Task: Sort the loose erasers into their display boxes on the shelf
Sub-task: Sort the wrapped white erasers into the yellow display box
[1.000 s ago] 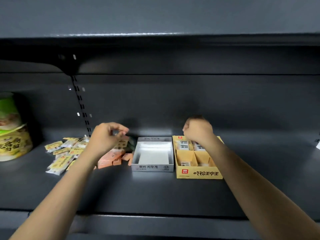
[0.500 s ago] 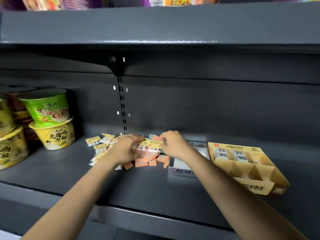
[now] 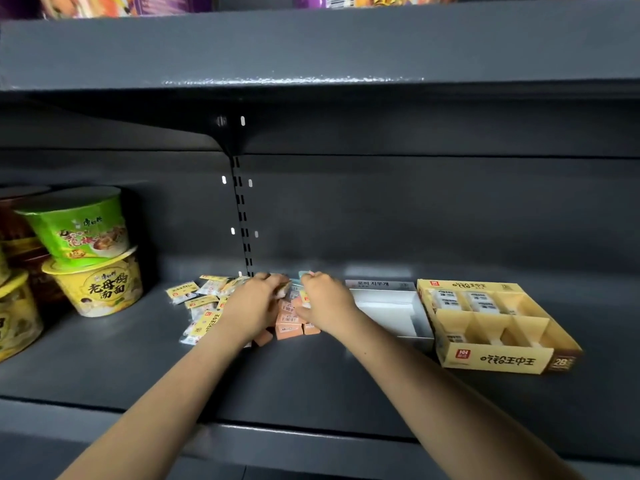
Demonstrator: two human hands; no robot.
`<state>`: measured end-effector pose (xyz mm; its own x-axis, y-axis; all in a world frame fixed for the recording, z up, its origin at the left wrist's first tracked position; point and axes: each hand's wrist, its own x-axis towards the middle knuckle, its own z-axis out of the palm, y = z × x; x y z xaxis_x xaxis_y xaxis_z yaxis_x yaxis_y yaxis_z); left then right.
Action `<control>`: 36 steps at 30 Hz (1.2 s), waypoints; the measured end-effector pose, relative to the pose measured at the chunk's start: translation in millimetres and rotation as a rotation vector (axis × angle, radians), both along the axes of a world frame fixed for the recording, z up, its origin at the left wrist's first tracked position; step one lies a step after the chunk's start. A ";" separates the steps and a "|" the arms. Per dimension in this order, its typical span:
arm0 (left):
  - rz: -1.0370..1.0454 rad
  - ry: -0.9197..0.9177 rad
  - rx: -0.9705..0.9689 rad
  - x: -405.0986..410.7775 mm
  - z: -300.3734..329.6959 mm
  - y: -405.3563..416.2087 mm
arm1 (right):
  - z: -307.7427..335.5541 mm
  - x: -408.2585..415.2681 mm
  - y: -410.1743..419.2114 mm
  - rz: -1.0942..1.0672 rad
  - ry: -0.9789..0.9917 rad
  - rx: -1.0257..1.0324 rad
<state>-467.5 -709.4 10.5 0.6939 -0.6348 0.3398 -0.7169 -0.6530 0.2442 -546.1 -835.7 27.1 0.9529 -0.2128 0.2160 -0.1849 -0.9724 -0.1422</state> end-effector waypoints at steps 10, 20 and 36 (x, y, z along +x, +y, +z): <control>0.050 0.001 -0.318 -3.4 16.6 8.4 | -2.9 -4.3 -2.3 0.040 -0.072 0.126; 0.037 0.440 -0.838 -38.7 60.2 -30.8 | 31.3 -42.1 -51.4 -0.031 -0.415 0.680; -0.315 0.758 -0.606 -115.8 41.2 -154.3 | 39.2 -158.9 -214.1 -0.221 -0.423 1.144</control>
<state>-583.2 -863.7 51.7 0.6912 -0.6928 0.2056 -0.3541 -0.0767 0.9320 -705.1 -1049.7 66.3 0.7730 -0.6290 0.0821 -0.0621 -0.2039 -0.9770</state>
